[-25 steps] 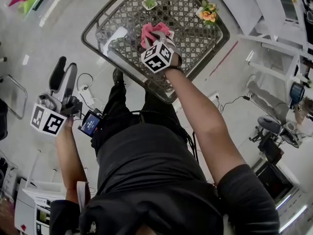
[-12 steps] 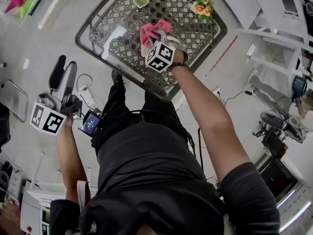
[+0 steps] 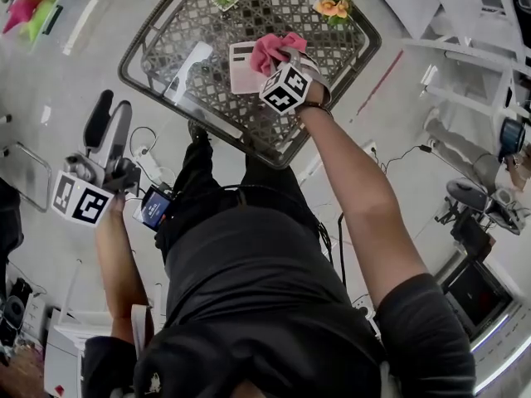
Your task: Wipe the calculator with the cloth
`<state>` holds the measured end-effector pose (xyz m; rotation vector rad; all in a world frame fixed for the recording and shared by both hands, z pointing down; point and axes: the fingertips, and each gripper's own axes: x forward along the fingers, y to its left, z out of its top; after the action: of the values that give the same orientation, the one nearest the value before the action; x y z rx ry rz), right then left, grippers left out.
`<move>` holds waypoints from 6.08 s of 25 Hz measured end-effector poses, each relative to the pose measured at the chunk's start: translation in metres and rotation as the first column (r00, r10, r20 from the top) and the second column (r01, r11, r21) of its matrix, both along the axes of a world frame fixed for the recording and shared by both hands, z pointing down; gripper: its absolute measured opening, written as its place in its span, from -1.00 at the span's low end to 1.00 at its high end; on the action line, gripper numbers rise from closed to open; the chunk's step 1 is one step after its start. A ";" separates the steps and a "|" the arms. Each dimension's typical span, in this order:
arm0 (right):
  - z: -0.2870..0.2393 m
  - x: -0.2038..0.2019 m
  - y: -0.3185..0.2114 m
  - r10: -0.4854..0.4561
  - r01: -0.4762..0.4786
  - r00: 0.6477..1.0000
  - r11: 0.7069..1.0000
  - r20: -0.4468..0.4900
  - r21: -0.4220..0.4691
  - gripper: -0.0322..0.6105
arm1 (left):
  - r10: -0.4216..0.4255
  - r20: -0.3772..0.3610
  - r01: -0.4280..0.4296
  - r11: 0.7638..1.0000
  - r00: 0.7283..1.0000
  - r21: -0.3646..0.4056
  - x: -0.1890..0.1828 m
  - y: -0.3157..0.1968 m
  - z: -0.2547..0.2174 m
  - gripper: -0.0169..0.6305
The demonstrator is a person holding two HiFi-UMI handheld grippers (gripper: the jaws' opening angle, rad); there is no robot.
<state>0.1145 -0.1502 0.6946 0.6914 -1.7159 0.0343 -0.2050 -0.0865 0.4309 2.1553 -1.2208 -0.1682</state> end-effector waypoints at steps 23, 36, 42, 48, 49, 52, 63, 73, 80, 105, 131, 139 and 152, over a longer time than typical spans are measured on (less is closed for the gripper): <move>-0.005 -0.006 0.018 0.744 -0.693 0.577 0.665 0.337 -0.279 -0.66 | -0.013 -0.003 0.013 1.000 1.000 0.003 -0.014 0.006 0.002 -0.16; -0.003 -0.070 0.025 0.709 -0.626 0.610 0.705 0.355 -0.333 -0.66 | -0.051 -0.003 0.051 0.999 0.999 0.003 -0.041 0.018 0.003 -0.16; -0.001 -0.107 0.032 0.531 -0.460 0.768 0.846 0.358 -0.269 -0.66 | -0.056 -0.005 0.056 0.998 0.998 0.004 -0.046 0.017 0.008 -0.16; -0.008 -0.124 0.048 0.101 -0.088 0.973 0.994 0.207 -0.072 -0.66 | -0.054 -0.002 0.054 0.999 0.999 0.001 -0.046 0.017 0.000 -0.16; -0.008 -0.124 0.050 0.045 -0.036 0.982 0.998 0.183 -0.054 -0.66 | -0.052 -0.003 0.052 0.999 0.999 0.002 -0.044 0.017 0.000 -0.16; -0.004 -0.117 0.055 -0.072 0.076 0.990 0.997 0.123 -0.029 -0.66 | -0.046 -0.004 0.046 0.999 0.999 0.002 -0.038 0.014 0.000 -0.16; 0.007 -0.064 0.053 -0.129 0.129 0.991 0.991 0.023 -0.019 -0.66 | -0.014 -0.006 0.014 1.000 1.000 0.000 -0.009 0.005 0.002 -0.16; 0.010 -0.017 0.048 -0.046 0.046 0.999 0.999 -0.008 -0.028 -0.66 | 0.015 -0.006 -0.015 1.000 1.000 0.001 0.013 -0.002 0.000 -0.16; 0.010 0.020 0.045 0.148 -0.147 0.989 0.988 0.022 -0.053 -0.66 | 0.025 -0.005 -0.025 1.000 1.000 0.001 0.018 -0.003 -0.001 -0.16; 0.008 -0.044 0.063 0.768 -0.675 0.545 0.640 0.336 -0.368 -0.66 | -0.018 -0.012 0.018 1.000 1.000 -0.001 -0.017 0.009 0.006 -0.16; 0.013 -0.108 0.093 -0.166 0.176 0.979 0.981 0.116 -0.082 -0.66 | -0.015 -0.014 0.015 1.000 1.000 -0.006 -0.018 0.002 0.009 -0.16; 0.015 -0.079 0.093 -0.149 0.158 0.984 0.983 0.096 -0.094 -0.66 | 0.007 -0.014 -0.007 1.000 1.000 -0.007 0.002 -0.006 0.007 -0.16; 0.015 -0.043 0.090 -0.081 0.090 0.993 0.990 0.083 -0.109 -0.66 | 0.026 -0.009 -0.026 1.000 1.000 -0.004 0.016 -0.011 0.000 -0.16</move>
<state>0.0711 -0.0605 0.7093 0.5380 -1.8031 0.0992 -0.1887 -0.0975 0.4308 2.1637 -1.1866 -0.1646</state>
